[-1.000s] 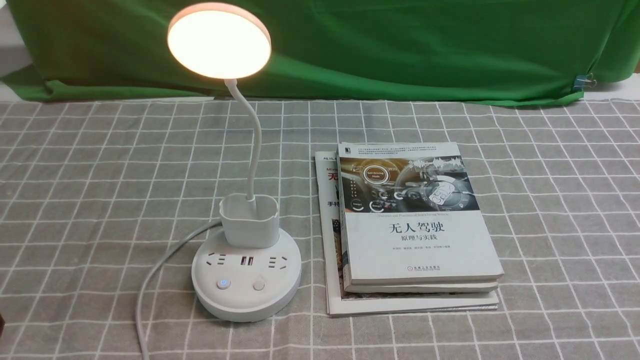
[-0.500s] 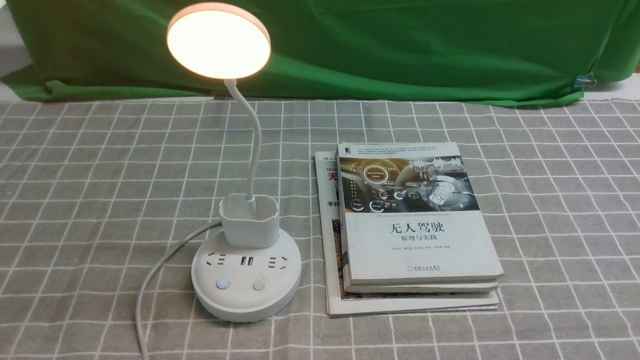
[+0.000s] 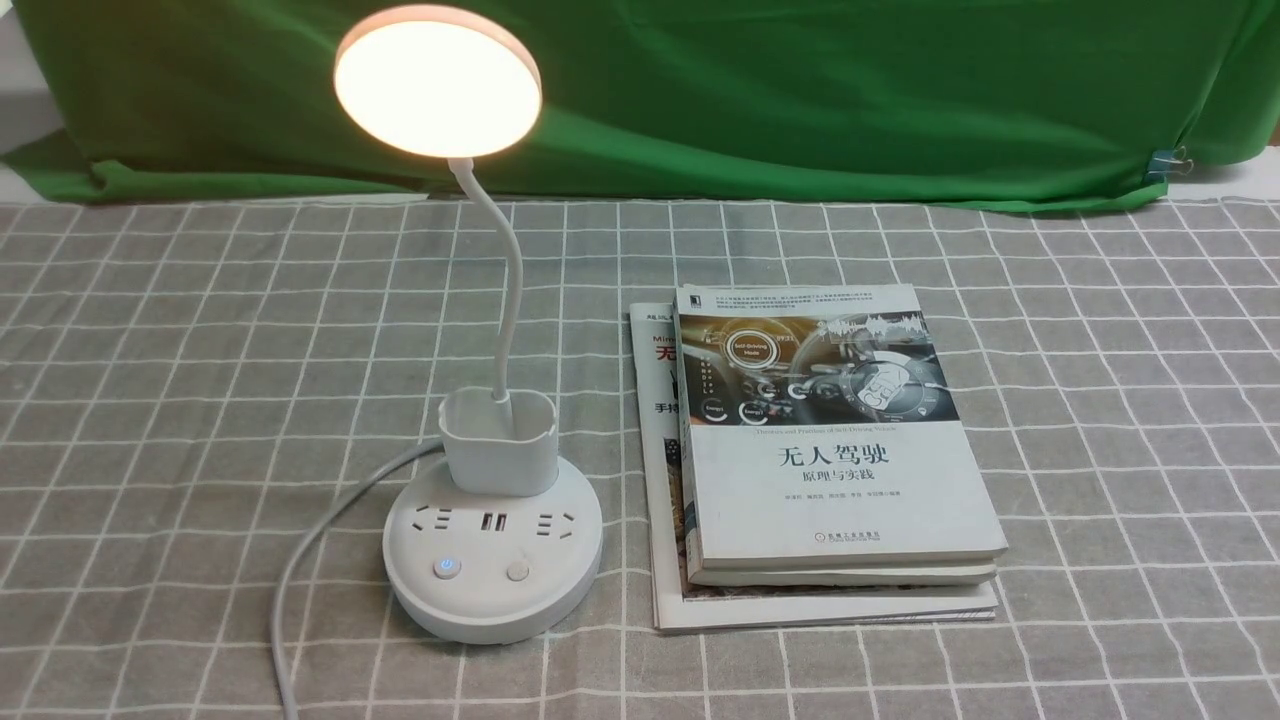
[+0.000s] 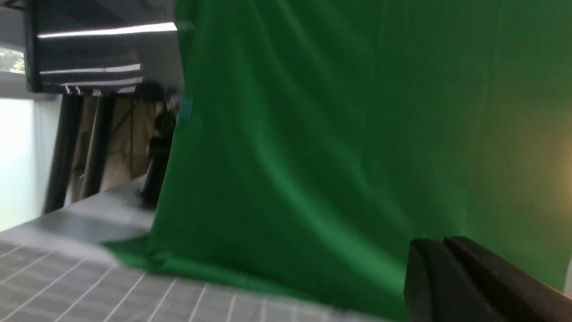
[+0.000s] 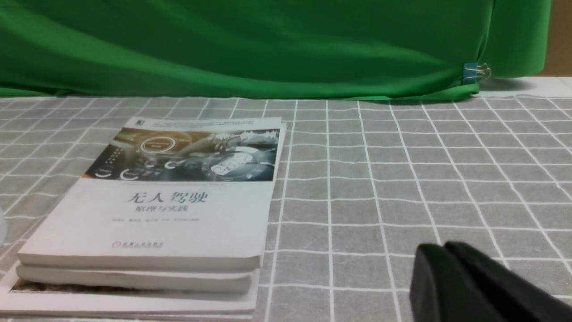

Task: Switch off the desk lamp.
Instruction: Use the left arm to press the button switch on the lamp holder

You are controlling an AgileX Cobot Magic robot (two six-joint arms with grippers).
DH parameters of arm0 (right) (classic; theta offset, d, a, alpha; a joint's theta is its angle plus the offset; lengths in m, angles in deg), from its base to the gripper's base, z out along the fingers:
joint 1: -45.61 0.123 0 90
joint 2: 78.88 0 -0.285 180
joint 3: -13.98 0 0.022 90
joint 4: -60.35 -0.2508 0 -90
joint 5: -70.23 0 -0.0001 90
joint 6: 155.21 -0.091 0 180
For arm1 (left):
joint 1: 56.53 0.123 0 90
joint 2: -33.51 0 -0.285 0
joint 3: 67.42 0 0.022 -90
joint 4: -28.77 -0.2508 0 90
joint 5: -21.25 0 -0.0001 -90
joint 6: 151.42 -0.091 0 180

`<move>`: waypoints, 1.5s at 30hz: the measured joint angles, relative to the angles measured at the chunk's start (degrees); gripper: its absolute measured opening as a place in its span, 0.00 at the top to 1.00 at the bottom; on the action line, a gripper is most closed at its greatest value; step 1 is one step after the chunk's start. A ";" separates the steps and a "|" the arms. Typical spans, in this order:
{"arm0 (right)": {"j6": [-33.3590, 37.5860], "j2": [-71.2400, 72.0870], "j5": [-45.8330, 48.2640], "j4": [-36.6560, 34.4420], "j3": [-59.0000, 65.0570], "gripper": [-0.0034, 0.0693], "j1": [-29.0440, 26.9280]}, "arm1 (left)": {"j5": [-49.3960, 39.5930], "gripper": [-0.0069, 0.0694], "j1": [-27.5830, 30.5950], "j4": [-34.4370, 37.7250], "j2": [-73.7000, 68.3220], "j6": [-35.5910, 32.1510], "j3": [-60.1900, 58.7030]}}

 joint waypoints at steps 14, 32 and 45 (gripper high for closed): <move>0.05 0.00 0.00 0.00 0.00 0.90 0.00 | -17.02 0.91 0.00 0.69 -5.71 15.08 9.41; 0.10 0.00 0.00 0.00 0.00 0.90 0.00 | -61.26 0.91 -12.20 -2.16 -63.56 -9.72 44.87; 0.11 0.00 0.00 0.00 0.00 0.90 0.00 | -58.80 0.91 -36.19 -8.02 -93.70 4.27 62.26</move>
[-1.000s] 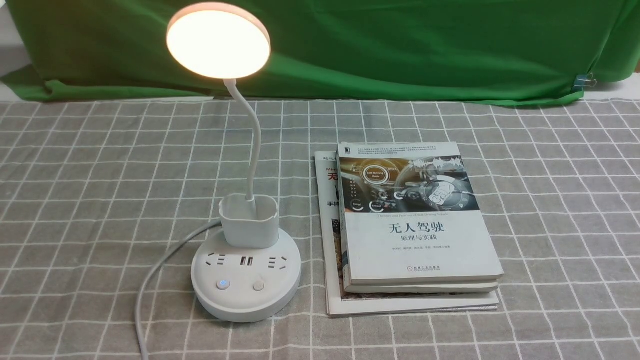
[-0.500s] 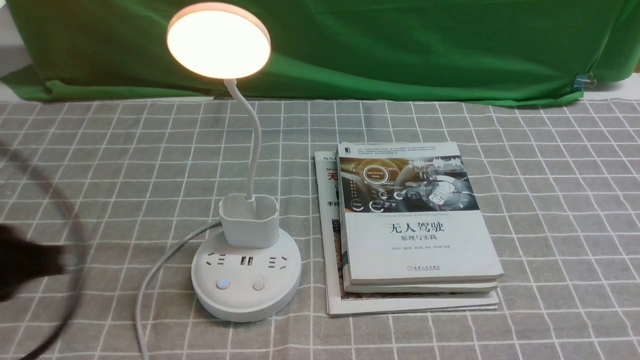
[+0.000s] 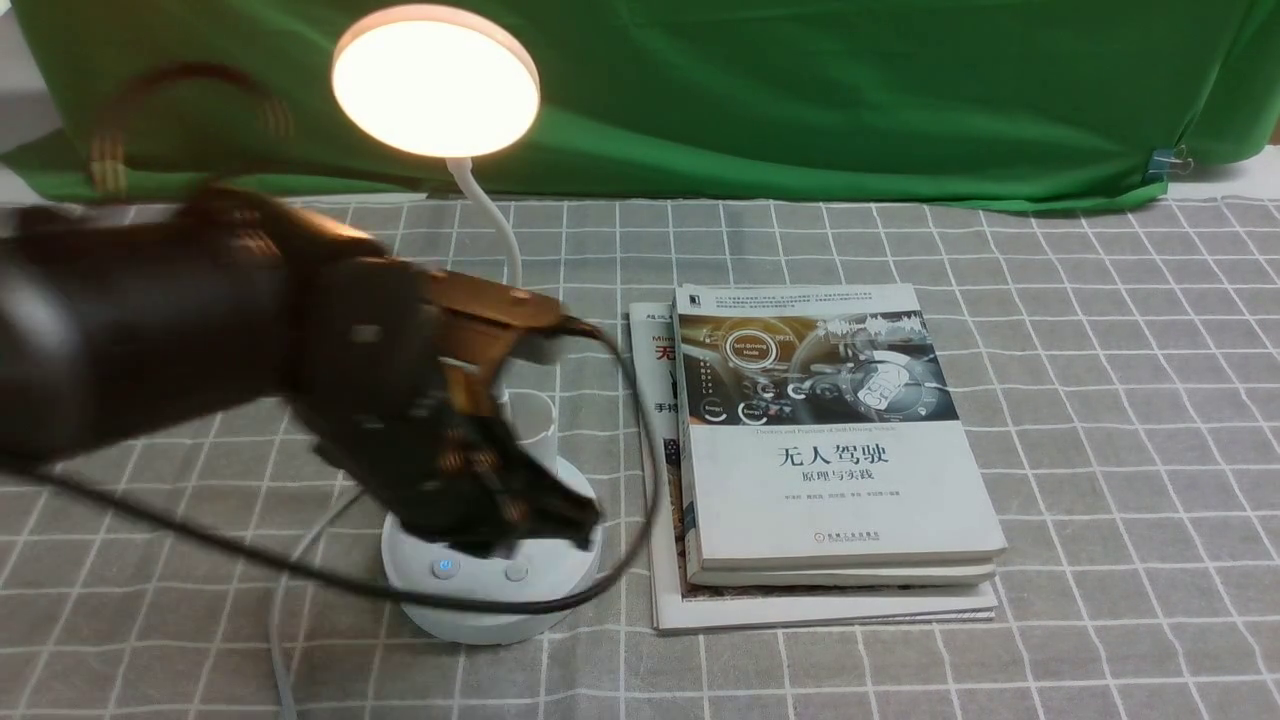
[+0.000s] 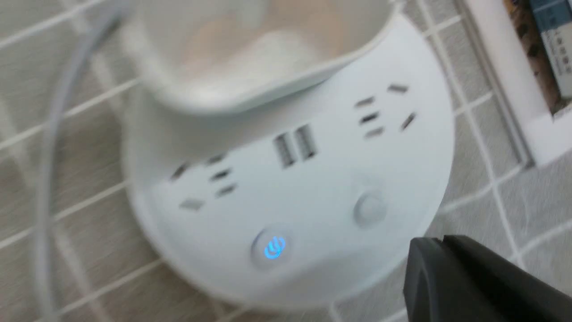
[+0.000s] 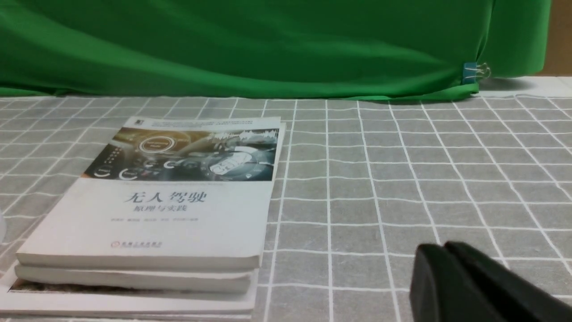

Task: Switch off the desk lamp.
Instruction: Use the left arm to press the button switch on the lamp holder

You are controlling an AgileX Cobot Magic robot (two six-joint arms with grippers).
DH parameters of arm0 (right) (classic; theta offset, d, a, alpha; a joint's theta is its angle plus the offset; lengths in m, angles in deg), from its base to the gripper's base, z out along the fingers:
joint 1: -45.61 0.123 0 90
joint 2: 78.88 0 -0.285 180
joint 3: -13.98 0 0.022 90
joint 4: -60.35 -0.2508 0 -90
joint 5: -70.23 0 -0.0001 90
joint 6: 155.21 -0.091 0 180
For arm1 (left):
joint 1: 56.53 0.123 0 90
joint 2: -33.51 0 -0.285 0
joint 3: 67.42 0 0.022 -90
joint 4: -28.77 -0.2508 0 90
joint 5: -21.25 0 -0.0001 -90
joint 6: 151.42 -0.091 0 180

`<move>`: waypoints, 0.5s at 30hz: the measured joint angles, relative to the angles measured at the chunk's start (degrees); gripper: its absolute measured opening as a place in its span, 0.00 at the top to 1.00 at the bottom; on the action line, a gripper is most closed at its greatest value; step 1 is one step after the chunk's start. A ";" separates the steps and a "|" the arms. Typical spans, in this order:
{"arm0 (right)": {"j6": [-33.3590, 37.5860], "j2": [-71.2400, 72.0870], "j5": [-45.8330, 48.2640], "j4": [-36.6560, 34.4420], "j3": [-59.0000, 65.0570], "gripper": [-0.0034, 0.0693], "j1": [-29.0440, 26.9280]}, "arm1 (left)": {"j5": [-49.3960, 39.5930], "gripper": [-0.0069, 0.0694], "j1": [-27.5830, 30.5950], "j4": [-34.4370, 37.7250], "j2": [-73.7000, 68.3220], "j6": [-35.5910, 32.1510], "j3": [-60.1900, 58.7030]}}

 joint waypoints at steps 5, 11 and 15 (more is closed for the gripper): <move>0.00 0.00 0.00 0.00 0.00 0.90 0.00 | 0.82 0.91 -0.08 -0.35 -4.29 1.37 1.27; 0.00 0.00 0.00 0.00 0.00 0.90 0.00 | 1.40 0.91 -0.08 -0.43 -6.54 1.80 1.39; 0.00 0.00 0.00 0.00 0.00 0.90 0.00 | 1.81 0.91 -0.08 -0.48 -7.74 1.93 1.57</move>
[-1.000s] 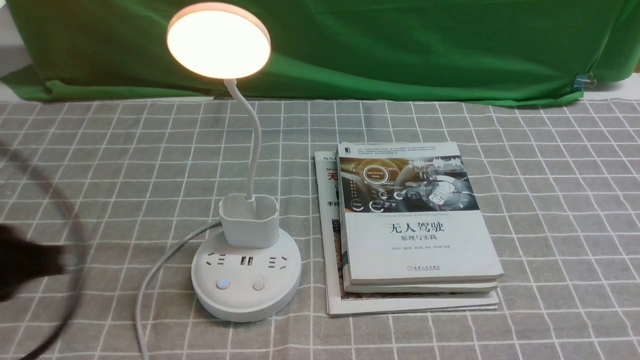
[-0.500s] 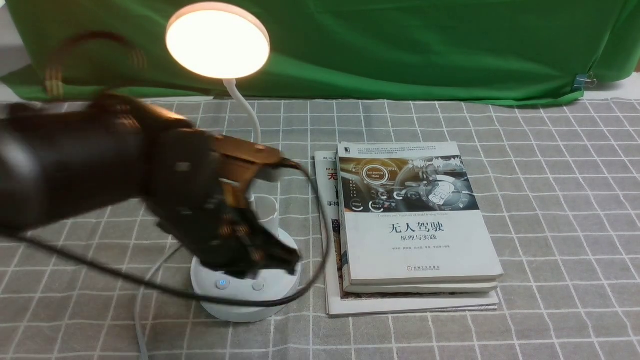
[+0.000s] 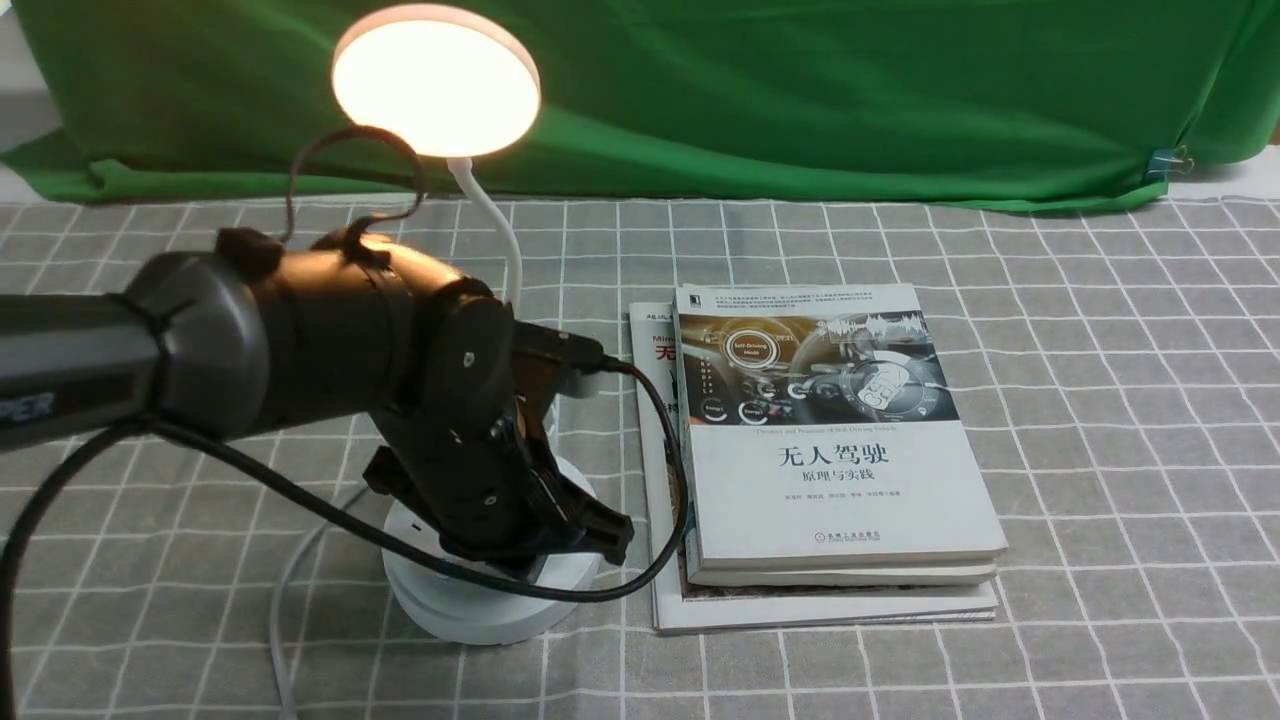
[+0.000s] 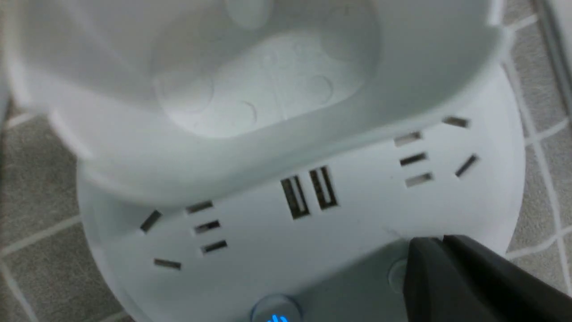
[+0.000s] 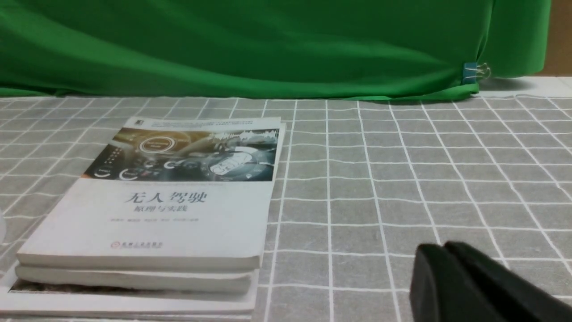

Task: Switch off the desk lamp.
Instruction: Use the left arm to press the button switch on the lamp holder

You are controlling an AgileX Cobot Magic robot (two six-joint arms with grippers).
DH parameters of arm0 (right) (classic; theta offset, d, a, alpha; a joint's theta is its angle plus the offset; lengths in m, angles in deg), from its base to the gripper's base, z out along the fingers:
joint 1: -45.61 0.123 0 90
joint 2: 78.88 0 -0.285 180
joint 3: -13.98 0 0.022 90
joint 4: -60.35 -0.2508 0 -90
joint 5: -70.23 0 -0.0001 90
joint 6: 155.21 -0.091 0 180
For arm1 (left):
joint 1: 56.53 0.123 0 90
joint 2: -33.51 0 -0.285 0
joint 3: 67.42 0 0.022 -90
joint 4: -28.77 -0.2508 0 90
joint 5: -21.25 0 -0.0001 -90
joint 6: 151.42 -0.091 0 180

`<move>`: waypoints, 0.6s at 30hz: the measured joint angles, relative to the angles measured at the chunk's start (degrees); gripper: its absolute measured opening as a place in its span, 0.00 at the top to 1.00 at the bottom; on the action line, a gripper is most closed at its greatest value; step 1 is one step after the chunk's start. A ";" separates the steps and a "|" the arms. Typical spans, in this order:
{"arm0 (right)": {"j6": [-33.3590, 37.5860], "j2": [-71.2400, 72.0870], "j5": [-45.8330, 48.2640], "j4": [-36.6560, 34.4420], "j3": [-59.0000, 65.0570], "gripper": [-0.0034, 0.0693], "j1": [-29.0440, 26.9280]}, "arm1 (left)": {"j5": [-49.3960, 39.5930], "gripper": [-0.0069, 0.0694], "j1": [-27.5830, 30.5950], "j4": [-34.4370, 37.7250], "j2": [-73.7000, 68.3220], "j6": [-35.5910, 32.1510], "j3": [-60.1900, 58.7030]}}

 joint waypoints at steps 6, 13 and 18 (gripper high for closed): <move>0.00 0.00 0.00 0.00 0.00 0.90 0.00 | 0.28 0.91 0.00 0.00 -0.92 0.80 0.24; 0.00 0.00 0.00 0.00 0.00 0.90 0.00 | 0.85 0.91 0.00 -1.02 0.09 1.56 -0.36; 0.00 0.00 0.00 0.00 0.00 0.90 0.00 | 0.90 0.91 -0.19 -3.55 2.90 4.30 -0.98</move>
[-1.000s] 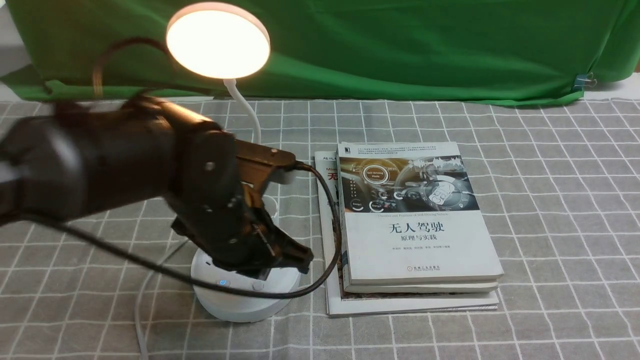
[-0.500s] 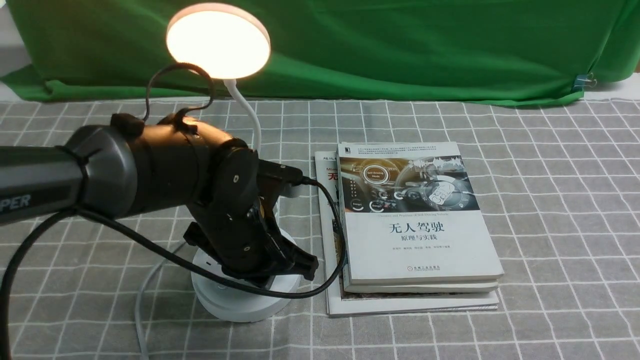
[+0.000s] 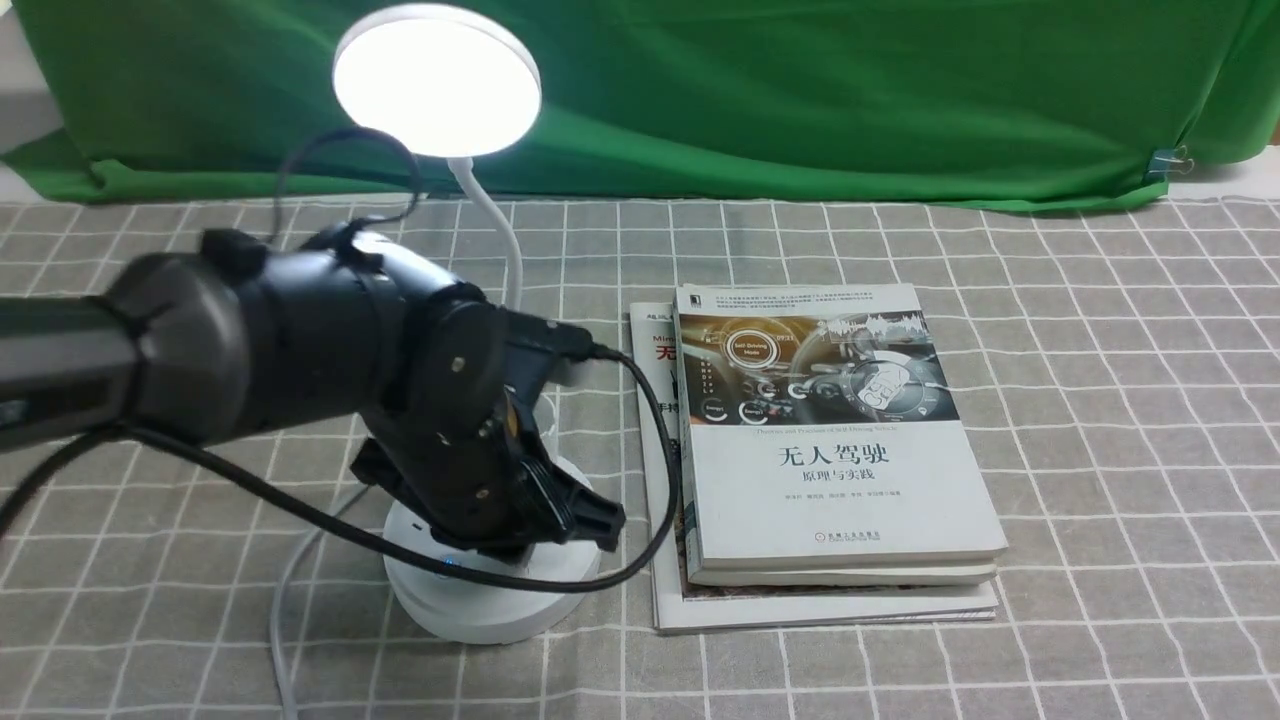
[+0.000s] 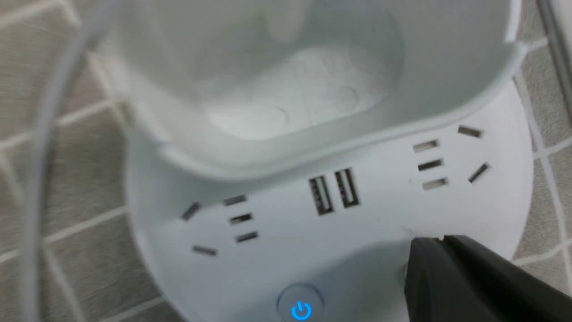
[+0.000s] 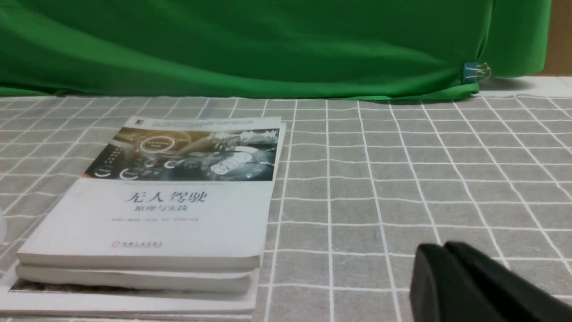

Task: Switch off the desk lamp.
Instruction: Use the left arm to press the button switch on the lamp holder

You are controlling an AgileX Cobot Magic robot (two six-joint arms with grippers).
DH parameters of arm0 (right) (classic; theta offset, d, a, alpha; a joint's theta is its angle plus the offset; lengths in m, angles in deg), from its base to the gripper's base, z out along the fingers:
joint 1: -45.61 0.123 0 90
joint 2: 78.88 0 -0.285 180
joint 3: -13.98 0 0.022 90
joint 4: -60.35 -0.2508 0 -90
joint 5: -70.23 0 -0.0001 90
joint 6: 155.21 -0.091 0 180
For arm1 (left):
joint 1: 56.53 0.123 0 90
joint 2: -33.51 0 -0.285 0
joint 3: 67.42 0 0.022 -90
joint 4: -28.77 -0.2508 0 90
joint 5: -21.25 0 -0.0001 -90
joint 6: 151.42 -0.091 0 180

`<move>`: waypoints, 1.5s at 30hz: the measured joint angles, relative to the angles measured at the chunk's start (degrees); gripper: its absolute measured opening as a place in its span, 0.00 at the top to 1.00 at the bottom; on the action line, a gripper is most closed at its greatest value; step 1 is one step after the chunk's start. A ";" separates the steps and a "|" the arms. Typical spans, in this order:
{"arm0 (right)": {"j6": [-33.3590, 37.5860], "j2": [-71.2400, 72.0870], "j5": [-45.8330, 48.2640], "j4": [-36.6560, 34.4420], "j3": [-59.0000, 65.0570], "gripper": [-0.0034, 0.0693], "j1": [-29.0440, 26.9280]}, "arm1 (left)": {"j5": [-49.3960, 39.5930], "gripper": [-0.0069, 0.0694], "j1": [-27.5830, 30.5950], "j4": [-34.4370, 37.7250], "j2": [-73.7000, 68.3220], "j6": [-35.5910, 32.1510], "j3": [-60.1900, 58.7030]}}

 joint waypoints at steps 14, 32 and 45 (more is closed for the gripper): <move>0.00 0.00 0.00 0.00 0.00 0.90 0.00 | 1.54 0.91 0.00 0.00 -2.71 -0.16 -0.06; 0.00 0.00 0.00 0.00 0.00 0.90 0.00 | 2.03 0.91 0.00 0.00 0.94 -0.36 -0.15; 0.00 0.00 0.00 0.00 0.00 0.90 0.00 | 7.59 0.91 0.00 1.05 0.34 -0.30 -5.18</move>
